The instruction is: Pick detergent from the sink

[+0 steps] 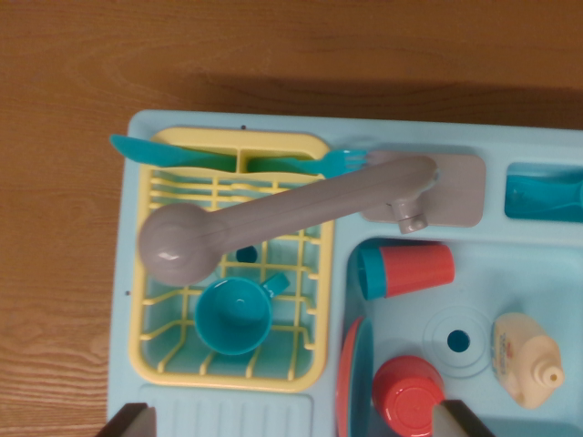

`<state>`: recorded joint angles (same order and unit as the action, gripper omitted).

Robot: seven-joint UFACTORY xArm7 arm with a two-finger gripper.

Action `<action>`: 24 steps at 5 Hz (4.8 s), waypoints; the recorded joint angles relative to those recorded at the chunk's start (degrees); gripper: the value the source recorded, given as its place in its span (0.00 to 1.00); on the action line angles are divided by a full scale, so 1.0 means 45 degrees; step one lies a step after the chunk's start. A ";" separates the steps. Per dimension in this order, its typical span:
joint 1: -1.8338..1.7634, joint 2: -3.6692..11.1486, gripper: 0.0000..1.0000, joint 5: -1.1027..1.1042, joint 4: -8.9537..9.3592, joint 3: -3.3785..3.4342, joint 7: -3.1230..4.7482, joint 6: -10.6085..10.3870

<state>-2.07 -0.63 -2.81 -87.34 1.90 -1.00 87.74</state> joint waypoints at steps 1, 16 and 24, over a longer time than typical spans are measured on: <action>0.0074 0.0103 0.00 -0.0013 0.0211 -0.0076 0.0167 -0.0251; 0.1107 0.1553 0.00 -0.0198 0.3178 -0.1148 0.2517 -0.3778; 0.1763 0.2474 0.00 -0.0315 0.5062 -0.1829 0.4010 -0.6018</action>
<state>5.86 10.50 -4.23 -64.56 -6.33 17.04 60.66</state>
